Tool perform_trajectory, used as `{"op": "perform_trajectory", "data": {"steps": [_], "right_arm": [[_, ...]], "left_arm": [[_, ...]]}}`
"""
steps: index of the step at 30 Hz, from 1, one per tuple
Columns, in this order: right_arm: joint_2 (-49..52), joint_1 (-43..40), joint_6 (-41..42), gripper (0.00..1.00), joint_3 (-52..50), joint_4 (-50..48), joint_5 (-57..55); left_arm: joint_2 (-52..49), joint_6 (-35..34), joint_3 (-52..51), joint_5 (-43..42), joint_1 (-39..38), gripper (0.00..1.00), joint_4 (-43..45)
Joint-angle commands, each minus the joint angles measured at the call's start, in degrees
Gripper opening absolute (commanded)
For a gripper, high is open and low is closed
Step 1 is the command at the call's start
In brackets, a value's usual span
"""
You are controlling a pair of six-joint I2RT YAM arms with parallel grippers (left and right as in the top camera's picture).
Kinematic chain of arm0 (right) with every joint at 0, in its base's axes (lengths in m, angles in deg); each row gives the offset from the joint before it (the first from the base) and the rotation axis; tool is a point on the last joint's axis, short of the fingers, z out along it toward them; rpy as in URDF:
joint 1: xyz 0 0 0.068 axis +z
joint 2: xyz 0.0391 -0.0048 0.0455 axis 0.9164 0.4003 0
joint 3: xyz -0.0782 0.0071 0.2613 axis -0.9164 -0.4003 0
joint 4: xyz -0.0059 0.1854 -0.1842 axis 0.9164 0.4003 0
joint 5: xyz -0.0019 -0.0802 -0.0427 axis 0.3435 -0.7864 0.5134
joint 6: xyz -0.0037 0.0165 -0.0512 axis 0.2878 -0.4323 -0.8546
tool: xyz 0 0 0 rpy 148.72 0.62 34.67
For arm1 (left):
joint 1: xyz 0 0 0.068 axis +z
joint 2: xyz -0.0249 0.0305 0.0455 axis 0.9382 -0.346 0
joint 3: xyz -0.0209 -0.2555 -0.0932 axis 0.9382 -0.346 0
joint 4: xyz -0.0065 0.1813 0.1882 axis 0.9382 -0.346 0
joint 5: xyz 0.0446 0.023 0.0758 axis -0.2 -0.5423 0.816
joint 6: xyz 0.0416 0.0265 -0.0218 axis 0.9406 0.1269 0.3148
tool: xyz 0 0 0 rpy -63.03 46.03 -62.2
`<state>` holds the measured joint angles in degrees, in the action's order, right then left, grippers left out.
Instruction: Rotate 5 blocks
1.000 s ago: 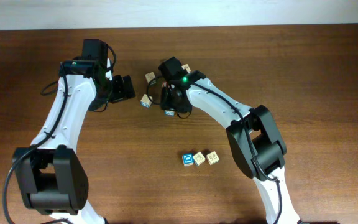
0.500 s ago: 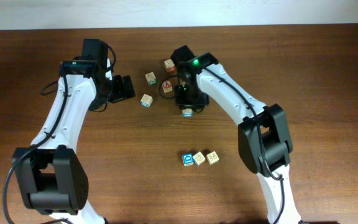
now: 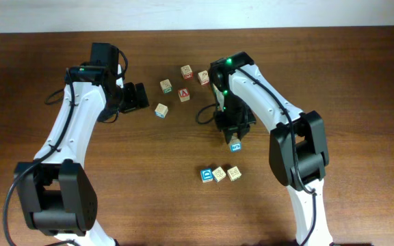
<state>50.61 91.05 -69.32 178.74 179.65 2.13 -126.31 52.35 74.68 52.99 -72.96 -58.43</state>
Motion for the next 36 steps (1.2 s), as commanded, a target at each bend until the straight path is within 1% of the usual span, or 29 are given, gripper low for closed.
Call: {"op": "perform_trajectory", "data": {"steps": [1, 3, 5, 10, 12, 16, 18, 21, 23, 26, 27, 29, 30, 32, 35, 36], "right_arm": [[-0.83, -0.26, -0.96, 0.15, -3.13, 0.72, -0.46], [-1.33, -0.26, -0.96, 0.13, -4.83, 0.66, -0.28], [-2.95, -0.26, -0.96, 0.12, -6.88, -0.04, -0.28], [-13.03, -0.31, 0.57, 0.13, -16.04, -4.81, -0.28], [-20.46, -0.31, 1.62, 0.14, -25.16, -12.09, -0.31], [-28.37, -0.31, 1.62, 0.2, -38.77, -25.7, -0.5], [-29.44, -0.31, 1.62, 0.22, -44.19, -31.78, -0.5], [-28.92, -0.31, 1.62, 0.22, -50.14, -38.77, -0.46], [-28.83, -0.31, 1.64, 0.22, -52.24, -41.31, -0.48], [-28.83, -0.31, 1.62, 0.23, -53.02, -42.38, -0.5], [-28.83, -0.31, 1.62, 0.28, -53.02, -42.45, -0.5], [-28.83, -0.31, 1.62, 0.46, -53.02, -42.47, -0.48], [-28.83, -0.31, 1.62, 0.52, -53.0, -42.51, -0.48], [-28.83, -0.31, 1.62, 0.59, -52.04, -42.38, -0.28], [-28.83, -0.31, 1.6, 0.65, -48.43, -40.37, -0.28], [-28.83, -0.31, 1.44, 0.72, -45.59, -39.04, -0.31]], "left_arm": [[-0.17, 0.9, 1.01, 0.44, 0.2, 0.99, -0.04], [-0.17, 0.9, 1.01, 0.42, 0.26, 0.99, -0.07], [-0.17, 0.9, 1.01, 0.42, -0.02, 0.99, -0.04], [-0.17, 0.9, 1.01, 0.42, -0.04, 0.99, -0.04], [-0.17, 0.9, 1.01, 0.42, 0.0, 0.99, -0.04], [-0.17, 0.9, 1.01, 0.42, -0.07, 0.99, -0.04], [-0.17, 0.9, 1.01, 0.44, -0.04, 0.99, -0.07], [-0.17, 0.9, 1.01, 0.42, -0.04, 0.99, -0.04], [-0.17, 0.9, 1.01, 0.42, -0.04, 0.99, -0.04], [-0.2, 0.9, 1.01, 0.42, -0.07, 0.99, -0.07], [-0.17, 0.9, 1.01, 0.42, -0.07, 0.99, -0.04], [-0.17, 0.9, 1.01, 0.42, -0.04, 0.99, -0.04], [-0.17, 0.9, 1.01, 0.44, -0.04, 0.99, -0.04], [-0.17, 0.9, 1.01, 0.42, -0.04, 0.99, -0.04], [-0.17, 0.9, 1.01, 0.42, -0.04, 0.99, -0.04], [-0.17, 0.9, 1.01, 0.42, -0.07, 0.99, -0.07]]}}
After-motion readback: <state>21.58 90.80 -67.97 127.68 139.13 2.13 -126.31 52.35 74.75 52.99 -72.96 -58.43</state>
